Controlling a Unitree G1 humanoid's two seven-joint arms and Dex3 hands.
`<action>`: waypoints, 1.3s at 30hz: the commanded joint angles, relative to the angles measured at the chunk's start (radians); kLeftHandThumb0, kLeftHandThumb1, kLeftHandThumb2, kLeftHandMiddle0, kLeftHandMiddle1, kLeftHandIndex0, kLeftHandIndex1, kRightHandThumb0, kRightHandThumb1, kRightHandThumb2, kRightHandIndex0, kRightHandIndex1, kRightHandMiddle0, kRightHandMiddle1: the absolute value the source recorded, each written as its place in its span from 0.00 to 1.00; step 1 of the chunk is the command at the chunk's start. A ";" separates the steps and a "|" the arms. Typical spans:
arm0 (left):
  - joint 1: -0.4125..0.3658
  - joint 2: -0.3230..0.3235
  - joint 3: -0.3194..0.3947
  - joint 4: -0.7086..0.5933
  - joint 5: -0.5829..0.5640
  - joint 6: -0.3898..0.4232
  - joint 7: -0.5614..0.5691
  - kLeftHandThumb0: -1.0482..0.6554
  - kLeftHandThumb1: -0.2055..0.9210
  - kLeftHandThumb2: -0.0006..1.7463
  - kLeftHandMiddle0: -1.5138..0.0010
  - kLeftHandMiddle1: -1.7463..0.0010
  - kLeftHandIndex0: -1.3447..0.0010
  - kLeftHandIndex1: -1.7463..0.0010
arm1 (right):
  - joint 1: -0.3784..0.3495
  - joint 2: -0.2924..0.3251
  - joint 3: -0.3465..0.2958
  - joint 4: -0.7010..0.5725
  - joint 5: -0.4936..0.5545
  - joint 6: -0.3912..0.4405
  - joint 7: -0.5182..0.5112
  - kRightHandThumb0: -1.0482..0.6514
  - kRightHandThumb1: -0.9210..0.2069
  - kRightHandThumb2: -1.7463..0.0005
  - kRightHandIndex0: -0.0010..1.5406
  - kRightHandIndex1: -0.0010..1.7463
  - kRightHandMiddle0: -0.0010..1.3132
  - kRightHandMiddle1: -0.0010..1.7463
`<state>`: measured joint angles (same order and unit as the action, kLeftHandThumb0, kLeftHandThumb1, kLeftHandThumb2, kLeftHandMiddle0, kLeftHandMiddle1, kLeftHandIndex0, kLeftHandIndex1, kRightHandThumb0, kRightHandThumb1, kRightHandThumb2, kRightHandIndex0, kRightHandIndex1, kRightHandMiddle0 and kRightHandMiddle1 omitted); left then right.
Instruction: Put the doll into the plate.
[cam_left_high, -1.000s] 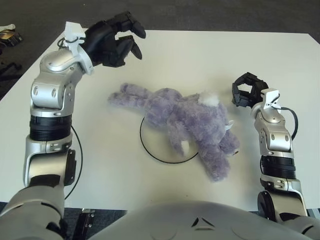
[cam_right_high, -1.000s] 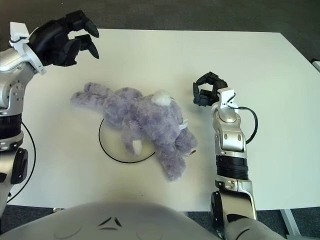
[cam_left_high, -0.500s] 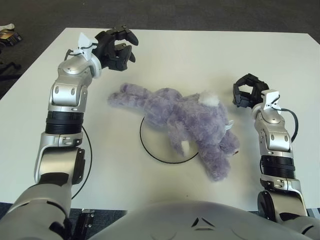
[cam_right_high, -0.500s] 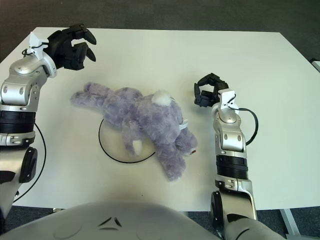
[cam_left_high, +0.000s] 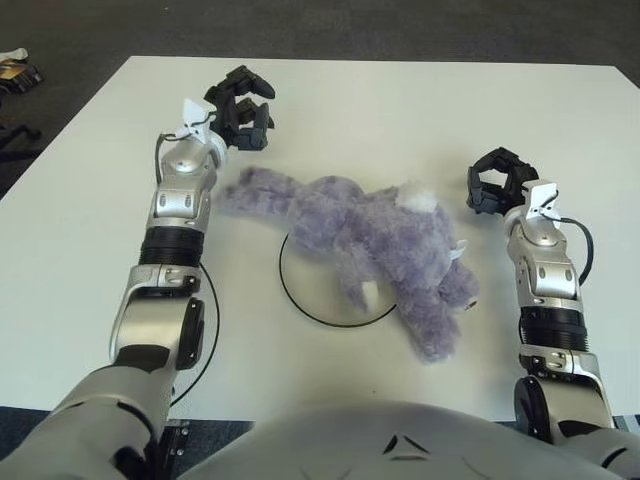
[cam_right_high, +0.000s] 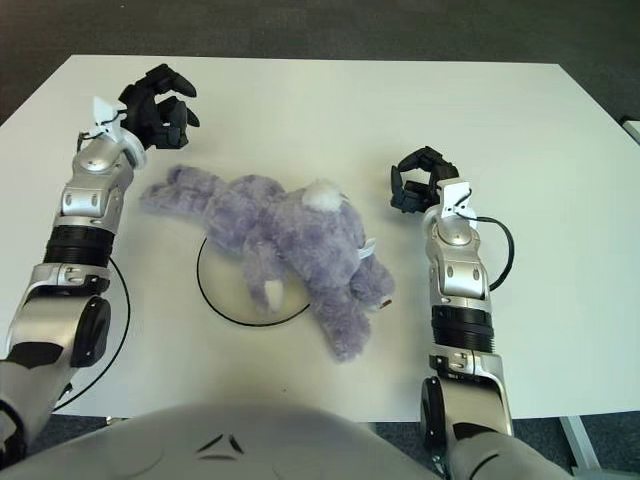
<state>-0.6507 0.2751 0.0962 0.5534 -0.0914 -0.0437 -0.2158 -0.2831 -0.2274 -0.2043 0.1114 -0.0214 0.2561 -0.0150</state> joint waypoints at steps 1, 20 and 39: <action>-0.014 -0.022 0.026 0.214 0.026 -0.129 0.067 0.61 0.42 0.79 0.65 0.00 0.61 0.00 | 0.002 -0.008 -0.012 0.057 -0.004 -0.033 -0.021 0.35 0.48 0.29 0.77 1.00 0.43 1.00; -0.117 -0.095 0.145 0.528 -0.072 -0.175 0.161 0.61 0.30 0.88 0.58 0.00 0.54 0.00 | 0.002 0.009 -0.035 0.140 0.012 -0.144 -0.080 0.35 0.46 0.31 0.75 1.00 0.42 1.00; -0.077 -0.134 0.173 0.444 -0.104 -0.136 0.190 0.61 0.30 0.88 0.58 0.00 0.53 0.00 | 0.010 0.013 -0.029 0.138 0.008 -0.143 -0.083 0.35 0.47 0.30 0.75 1.00 0.42 1.00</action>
<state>-0.7536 0.1494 0.2599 0.9930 -0.1865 -0.1998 -0.0378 -0.2941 -0.2209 -0.2341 0.2361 -0.0189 0.0929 -0.0953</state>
